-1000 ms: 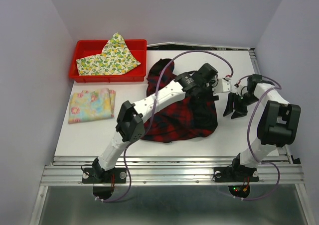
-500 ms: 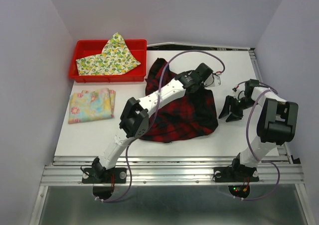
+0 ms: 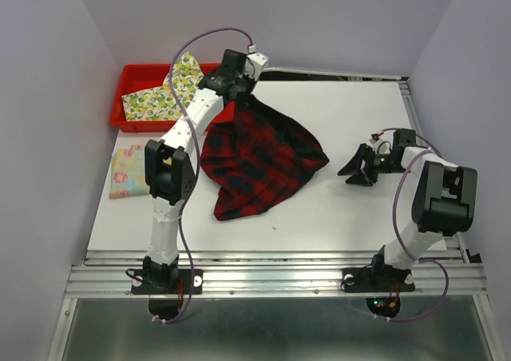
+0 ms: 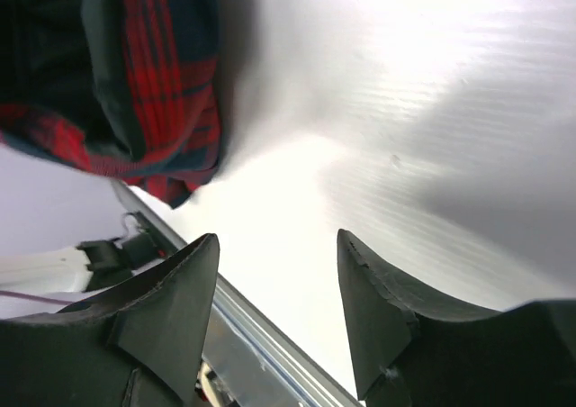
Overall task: Fold and stack the skirts
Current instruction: Flatten the skirt out
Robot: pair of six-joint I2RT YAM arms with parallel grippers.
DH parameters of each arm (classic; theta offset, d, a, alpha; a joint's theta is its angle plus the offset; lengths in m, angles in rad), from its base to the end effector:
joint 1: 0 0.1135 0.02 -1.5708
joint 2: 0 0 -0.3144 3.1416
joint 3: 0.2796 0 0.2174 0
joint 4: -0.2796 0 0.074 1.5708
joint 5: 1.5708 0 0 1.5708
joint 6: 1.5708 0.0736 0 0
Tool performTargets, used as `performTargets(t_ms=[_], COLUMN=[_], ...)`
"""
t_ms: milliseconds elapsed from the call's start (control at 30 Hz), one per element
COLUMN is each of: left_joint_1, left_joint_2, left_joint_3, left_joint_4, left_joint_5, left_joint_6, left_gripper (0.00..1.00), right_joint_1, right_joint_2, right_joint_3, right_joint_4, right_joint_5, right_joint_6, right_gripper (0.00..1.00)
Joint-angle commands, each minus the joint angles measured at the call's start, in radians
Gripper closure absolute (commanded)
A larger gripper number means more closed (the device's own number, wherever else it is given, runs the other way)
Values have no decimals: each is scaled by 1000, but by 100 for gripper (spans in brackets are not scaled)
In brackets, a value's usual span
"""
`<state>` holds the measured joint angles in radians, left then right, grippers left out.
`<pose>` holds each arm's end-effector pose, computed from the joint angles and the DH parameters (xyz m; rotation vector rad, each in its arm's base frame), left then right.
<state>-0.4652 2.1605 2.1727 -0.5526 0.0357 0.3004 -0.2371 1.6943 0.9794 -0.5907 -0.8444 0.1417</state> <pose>0.4721 -0.2399 0.3614 0.8093 1.9527 -0.1361 0.2929 -0.0142 0.2152 0.3381 2.5953 1.1556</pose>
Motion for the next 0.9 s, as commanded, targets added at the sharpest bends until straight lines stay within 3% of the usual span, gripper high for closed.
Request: performTargets(t_ms=[0, 133, 233, 367, 433, 533, 867], left_joint_1=[46, 92, 111, 123, 129, 143, 181], left_joint_2=[-39, -47, -47, -39, -25, -4, 65], left_joint_3=[-83, -134, -163, -177, -169, -154, -130], left_joint_4=[14, 37, 43, 43, 37, 34, 34], left_joint_5=[269, 415, 480, 513, 513, 512, 484], left_joint_6=[-101, -124, -132, -130, -129, -130, -133], left_gripper=[100, 100, 100, 100, 100, 100, 100], right_joint_1=[-4, -4, 16, 39, 51, 76, 166], right_joint_2=[-12, 8, 36, 122, 183, 246, 326], right_joint_3=[-28, -53, -132, -199, -253, -289, -318], right_joint_4=[198, 319, 655, 952, 1184, 1401, 1531], right_joint_5=[-186, -258, -275, -269, -278, -298, -278], right_joint_6=[157, 295, 566, 778, 930, 1012, 1104], right_gripper=[38, 38, 40, 40, 34, 22, 25])
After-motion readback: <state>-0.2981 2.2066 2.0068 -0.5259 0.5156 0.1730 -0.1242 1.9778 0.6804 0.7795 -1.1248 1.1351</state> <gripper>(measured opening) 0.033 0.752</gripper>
